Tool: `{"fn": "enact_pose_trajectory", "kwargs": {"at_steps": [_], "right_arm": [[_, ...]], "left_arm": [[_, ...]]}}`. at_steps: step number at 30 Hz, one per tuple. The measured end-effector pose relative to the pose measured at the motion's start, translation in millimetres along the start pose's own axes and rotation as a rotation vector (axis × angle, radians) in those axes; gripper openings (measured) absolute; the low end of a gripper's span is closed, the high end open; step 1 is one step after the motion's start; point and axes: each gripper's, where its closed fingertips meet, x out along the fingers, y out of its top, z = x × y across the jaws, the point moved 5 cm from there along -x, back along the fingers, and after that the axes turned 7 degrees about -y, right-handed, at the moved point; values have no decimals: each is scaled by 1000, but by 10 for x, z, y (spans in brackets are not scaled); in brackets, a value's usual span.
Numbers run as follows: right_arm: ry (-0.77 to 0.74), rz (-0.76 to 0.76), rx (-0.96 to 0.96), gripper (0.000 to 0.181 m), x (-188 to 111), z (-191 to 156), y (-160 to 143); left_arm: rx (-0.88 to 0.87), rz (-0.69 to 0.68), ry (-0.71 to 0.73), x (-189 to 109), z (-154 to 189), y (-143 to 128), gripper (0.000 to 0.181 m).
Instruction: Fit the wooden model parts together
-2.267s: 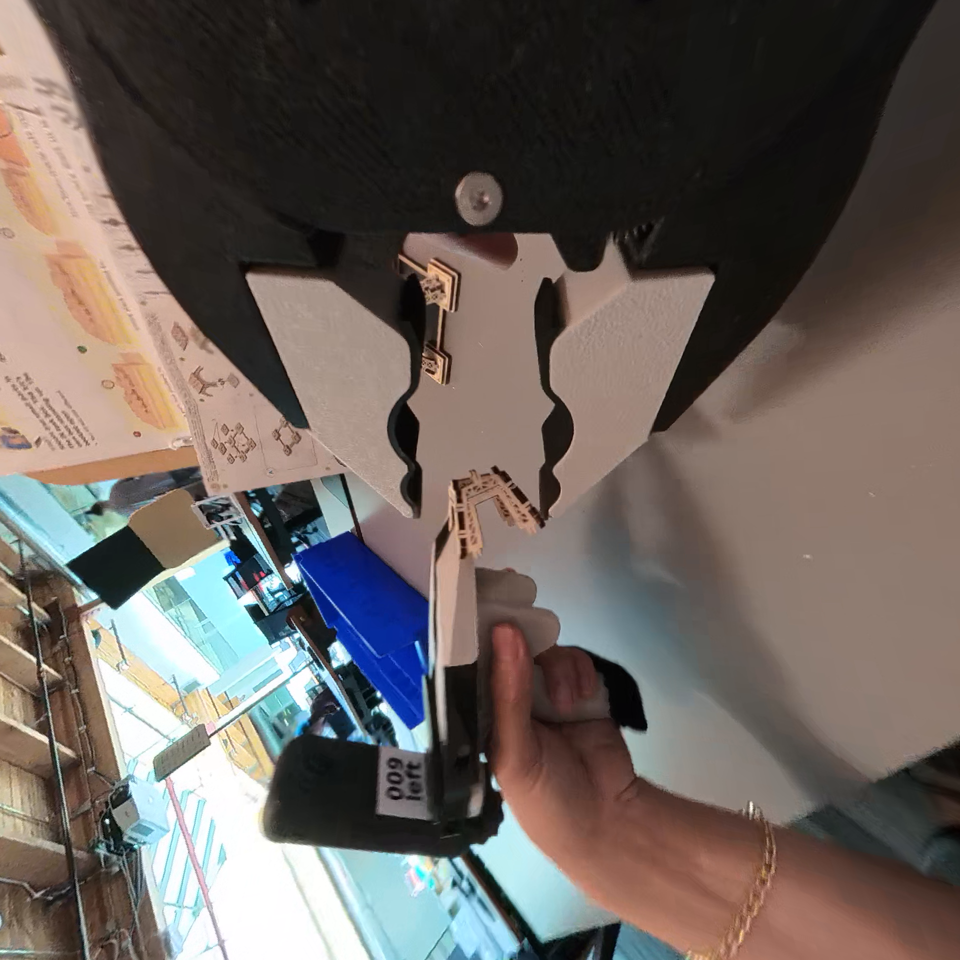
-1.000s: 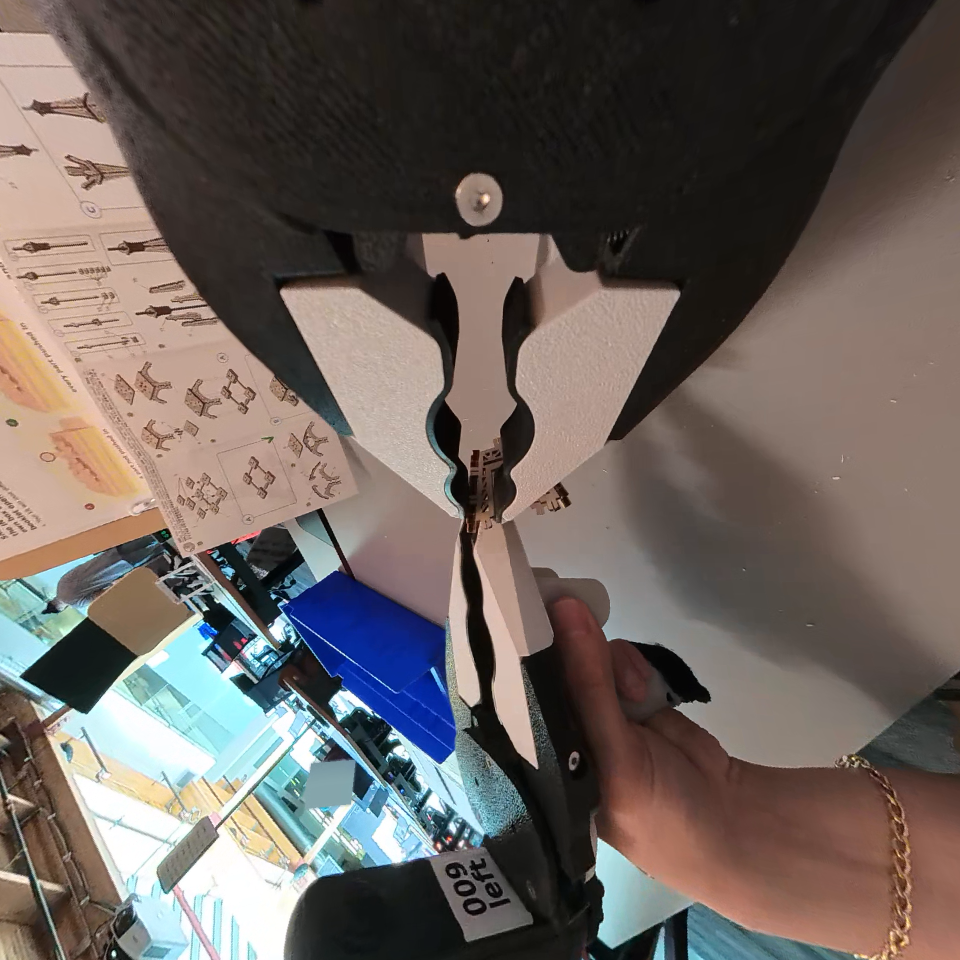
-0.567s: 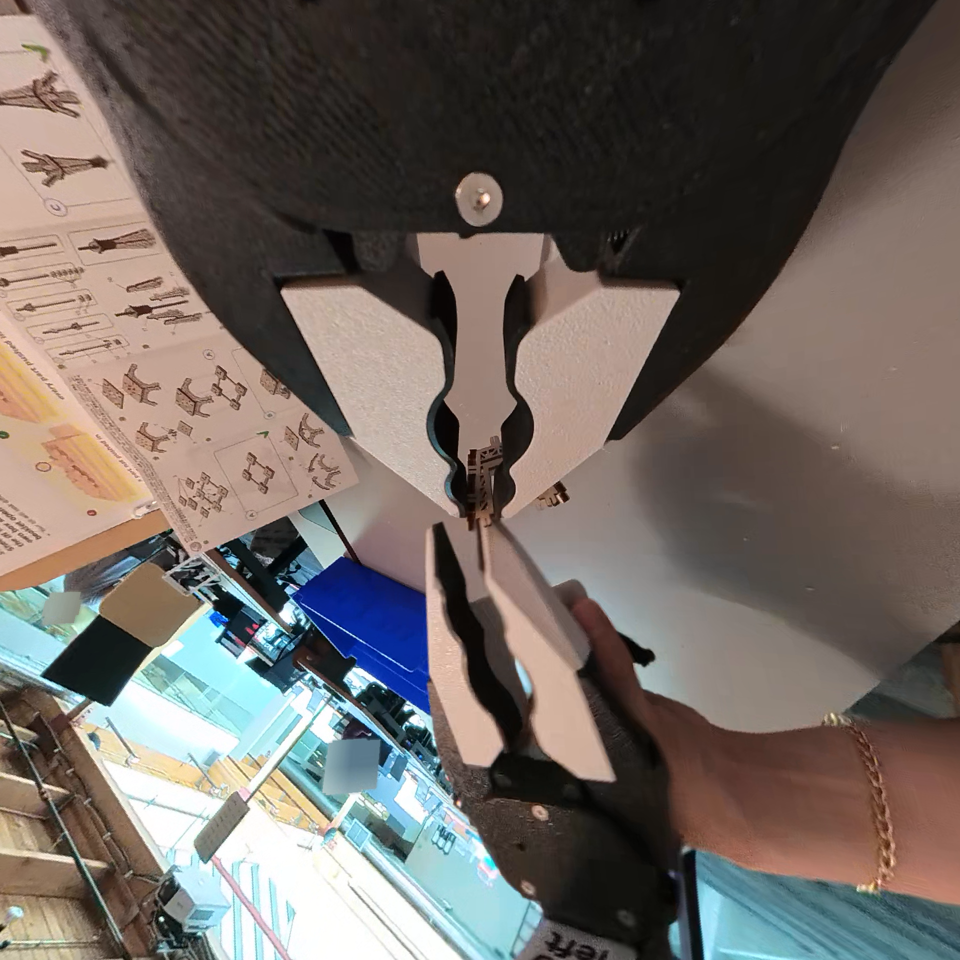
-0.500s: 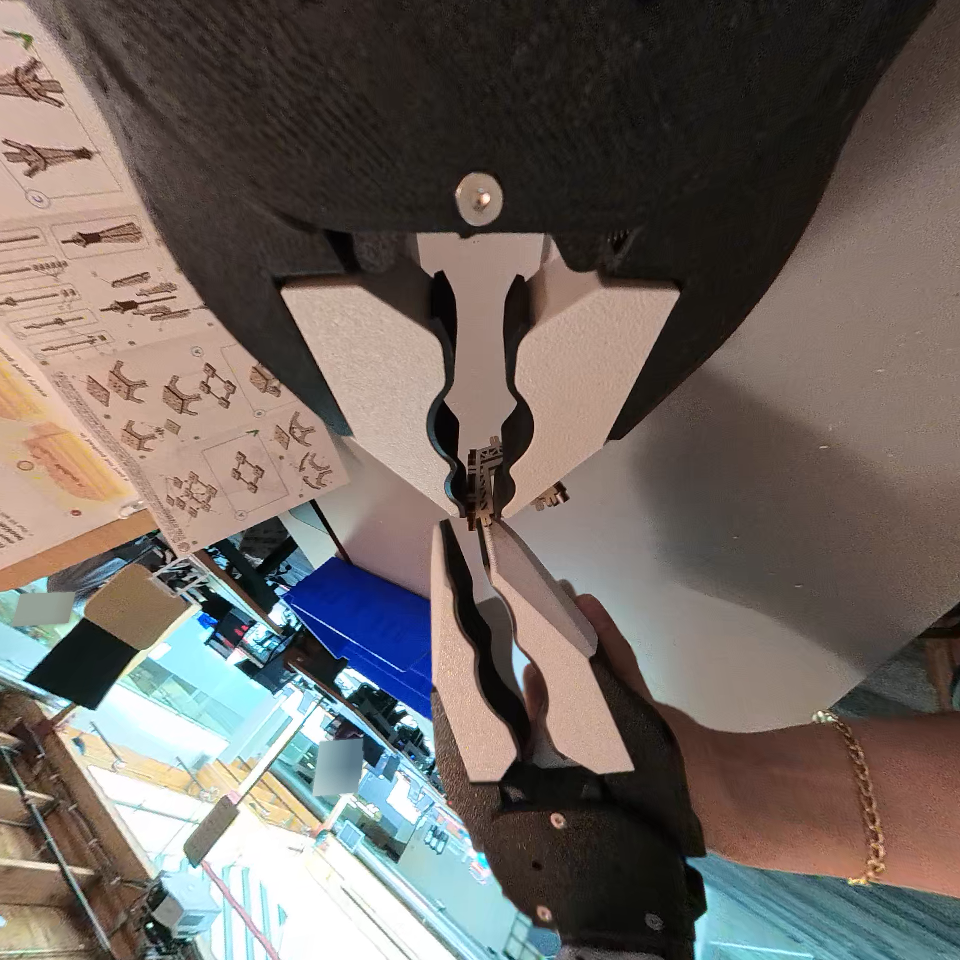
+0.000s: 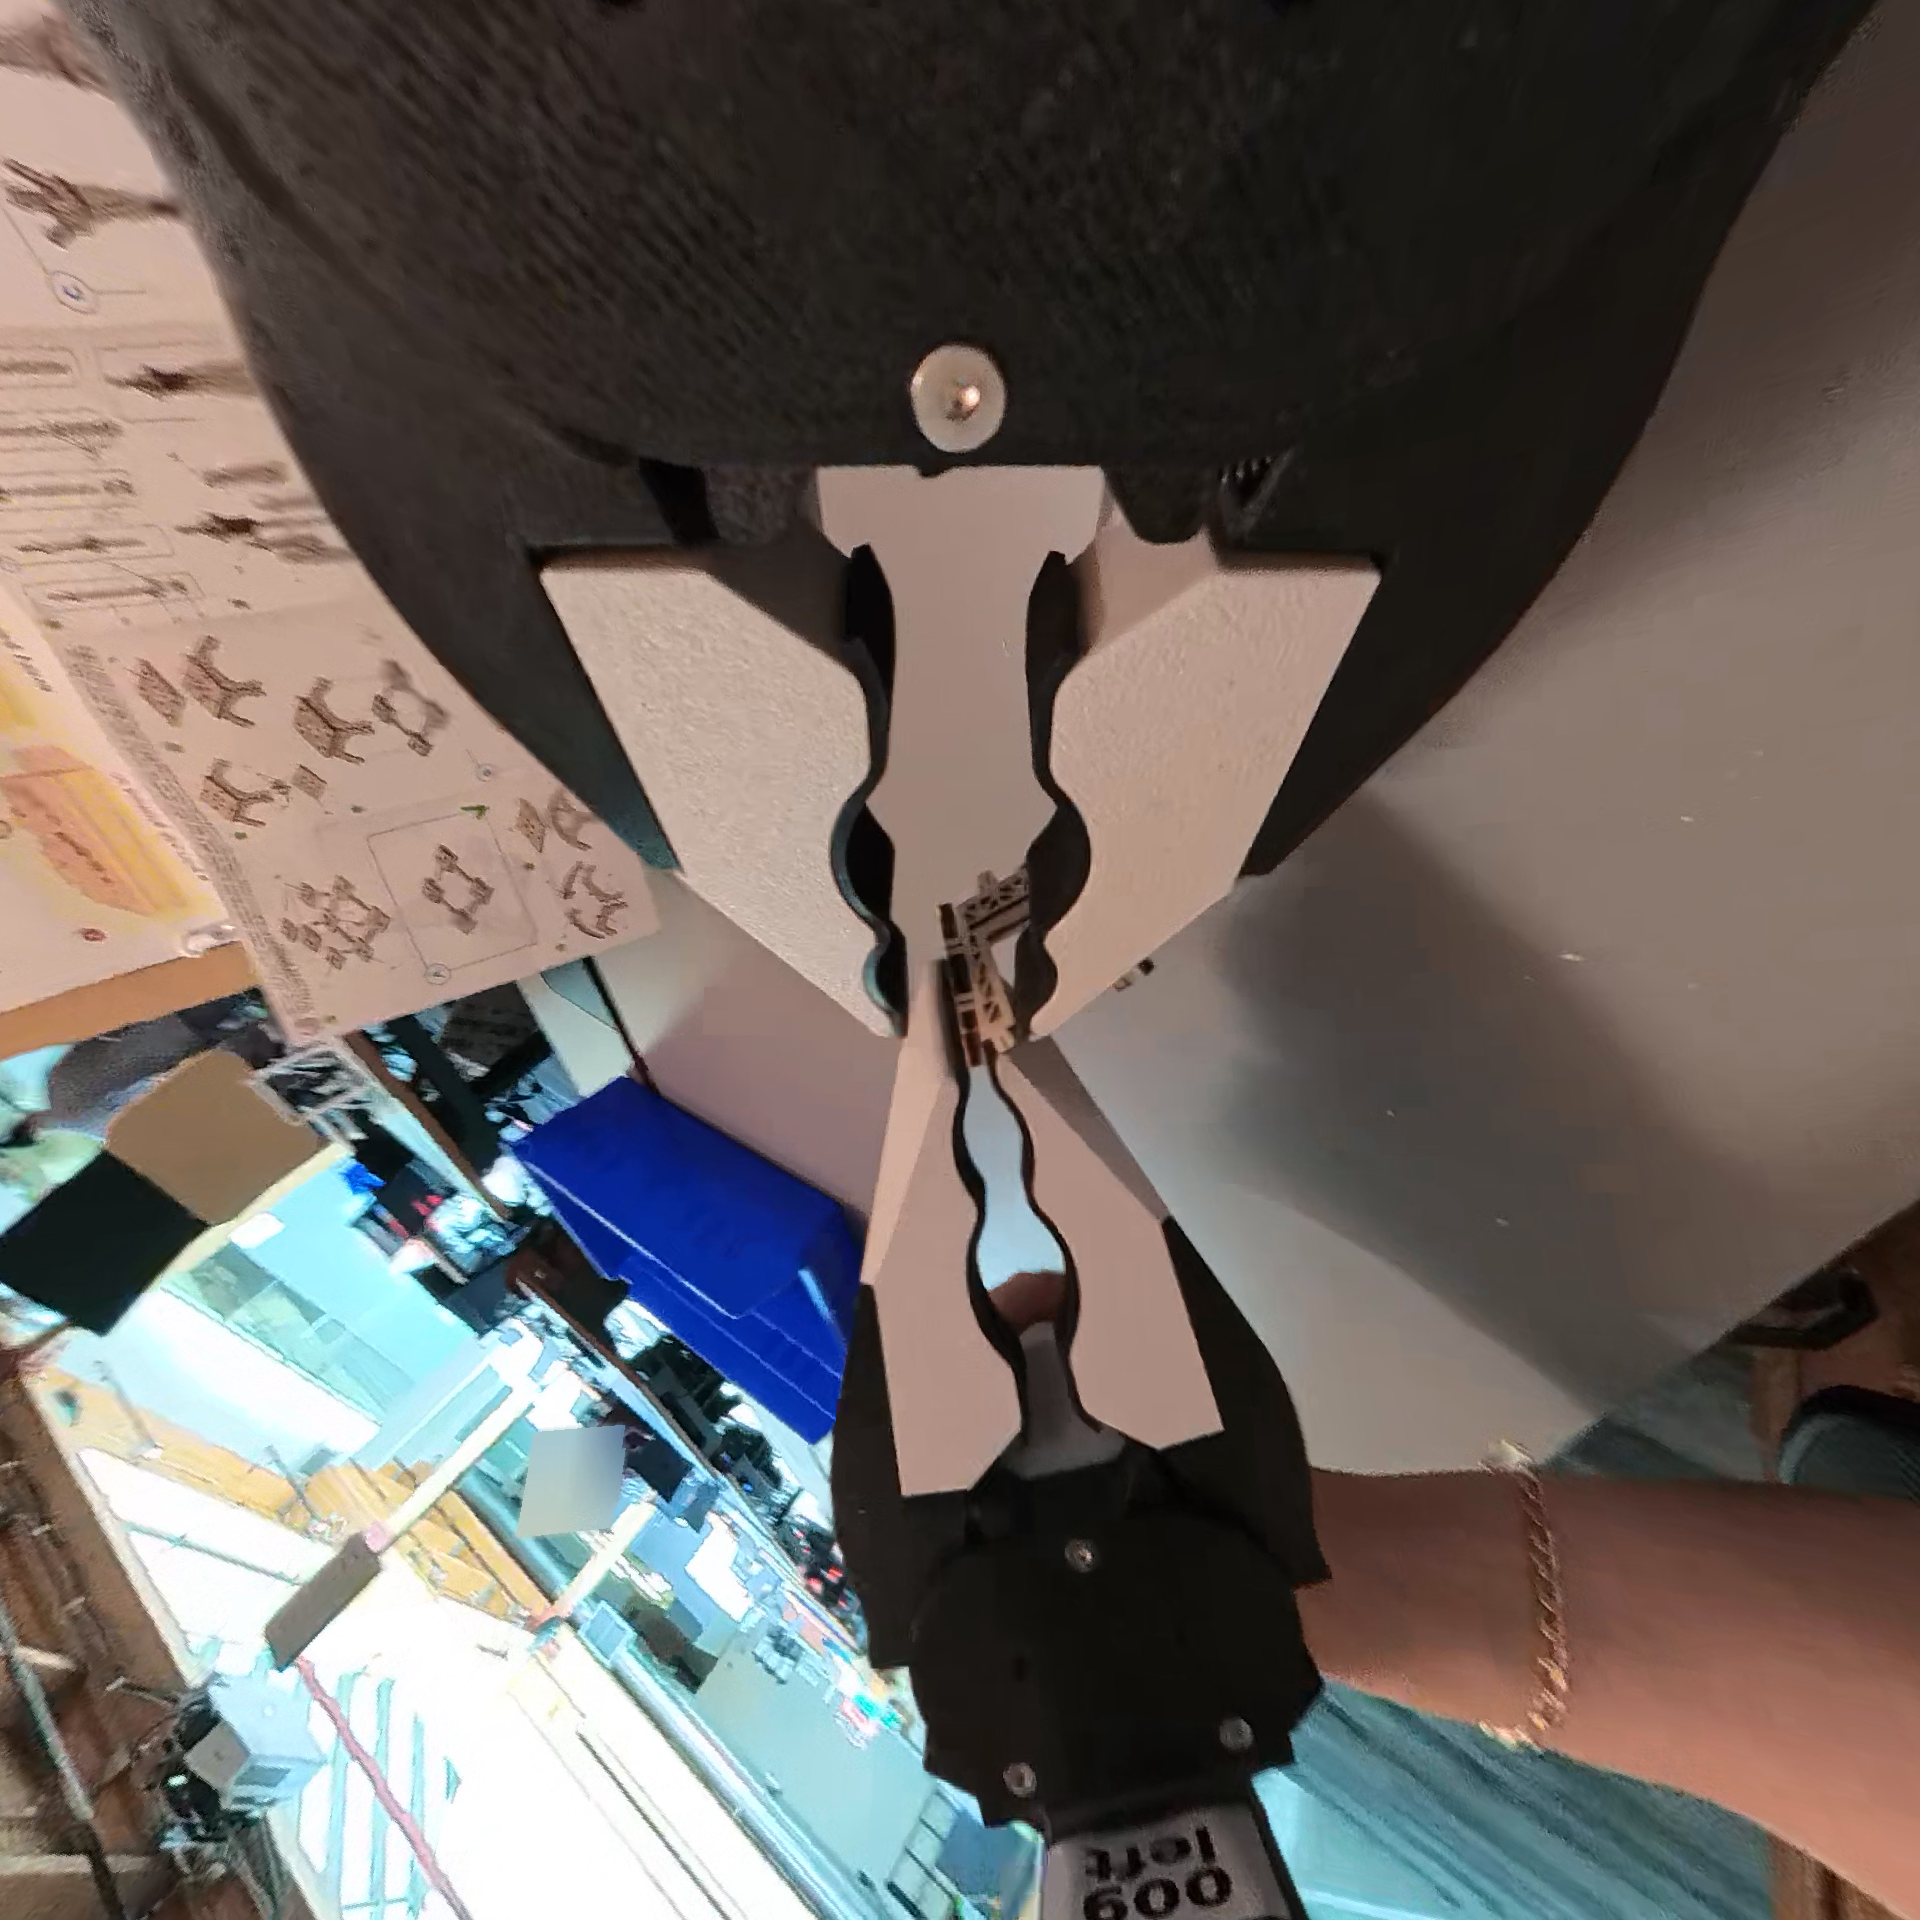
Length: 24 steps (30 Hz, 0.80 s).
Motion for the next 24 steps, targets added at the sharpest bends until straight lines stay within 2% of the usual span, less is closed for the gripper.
{"fn": "enact_pose_trajectory", "kwargs": {"at_steps": [4,11,15,20,24], "right_arm": [[-100,35,-40,35,-63,123,52],[-145,42,-125,23,-135,169,128],[-214,90,-197,13,-148,175,233],[-280,63,-308,12,-101,154,224],[-315,76,-304,12,-96,167,224]], "left_arm": [[-3,-13,130,-12,-138,-51,1],[-37,90,310,-176,-328,7,1],[9,136,391,-264,-370,88,1],[150,41,503,-279,-380,168,0],[261,-37,581,-294,-379,241,0]]}}
